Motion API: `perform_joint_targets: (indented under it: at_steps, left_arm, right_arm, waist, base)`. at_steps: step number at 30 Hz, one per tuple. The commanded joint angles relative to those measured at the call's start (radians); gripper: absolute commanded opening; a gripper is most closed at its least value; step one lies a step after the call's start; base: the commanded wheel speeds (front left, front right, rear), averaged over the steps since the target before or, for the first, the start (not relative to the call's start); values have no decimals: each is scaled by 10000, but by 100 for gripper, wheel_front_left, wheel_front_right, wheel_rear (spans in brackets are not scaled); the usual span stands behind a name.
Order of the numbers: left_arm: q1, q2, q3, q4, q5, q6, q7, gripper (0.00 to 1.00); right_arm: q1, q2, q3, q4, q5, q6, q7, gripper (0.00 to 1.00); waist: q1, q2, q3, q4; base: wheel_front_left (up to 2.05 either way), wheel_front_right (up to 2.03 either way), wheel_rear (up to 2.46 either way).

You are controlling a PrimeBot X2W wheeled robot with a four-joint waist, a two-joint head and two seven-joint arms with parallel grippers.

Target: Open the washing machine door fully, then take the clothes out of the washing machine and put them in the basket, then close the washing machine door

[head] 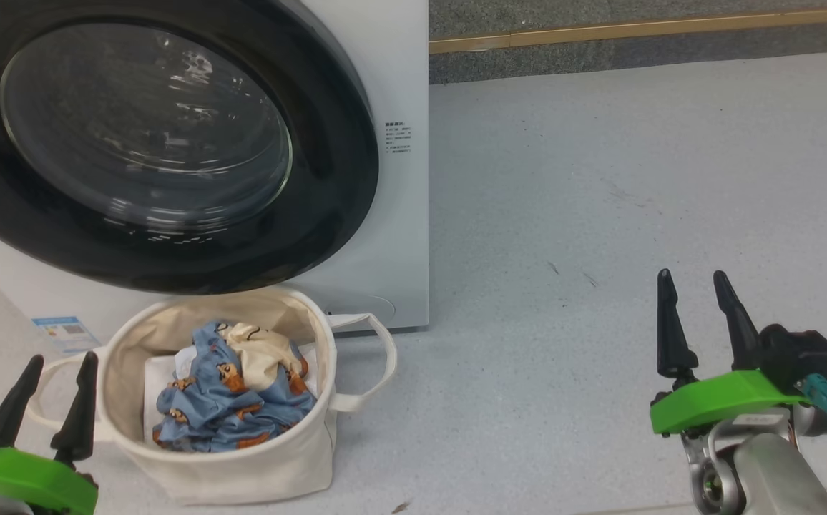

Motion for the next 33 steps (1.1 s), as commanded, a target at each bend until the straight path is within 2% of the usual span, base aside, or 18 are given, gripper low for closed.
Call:
perform_joint_targets:
  at_steps: [1, 18, 19, 23, 27, 30, 33]
  left_arm:
    - [-506, 423, 522, -290, 69, -55, -131, 100]
    - [-524, 421, 576, -389, 32, -55, -131, 100]
    - [3, -40, 62, -112, 10, 4, 3, 0]
    - [403, -608, -198, 339, -3, 15, 24, 0]
    - [435, -705, -95, 263, -229, 14, 117, 0]
    - [457, -802, -24, 196, -453, 12, 214, 0]
    - [471, -899, 46, 148, -679, 10, 299, 0]
  right_arm:
    - [-143, -33, 176, -293, -42, -2, -38, 100]
    - [-109, 8, 74, -305, -39, -2, -38, 100]
    - [11, 8, -100, 17, 7, 0, 3, 0]
    - [380, 97, -21, 658, 29, 0, 20, 0]
    - [383, 113, -46, 648, 343, 0, 103, 0]
    - [412, 118, -100, 617, 666, 0, 178, 0]
    - [444, 126, -146, 588, 986, 0, 260, 0]
  waist:
    - [0, 0, 3, -2]
    - [0, 0, 58, 47]
    - [0, 0, 57, 46]
    - [0, 0, 60, 52]
    - [4, 0, 59, 87]
    - [22, 0, 41, 159]
    - [11, 0, 42, 218]
  base:
    - [0, 0, 0]
    - [0, 0, 0]
    - [0, 0, 0]
    - [0, 0, 0]
    - [0, 0, 0]
    - [0, 0, 0]
    - [0, 0, 0]
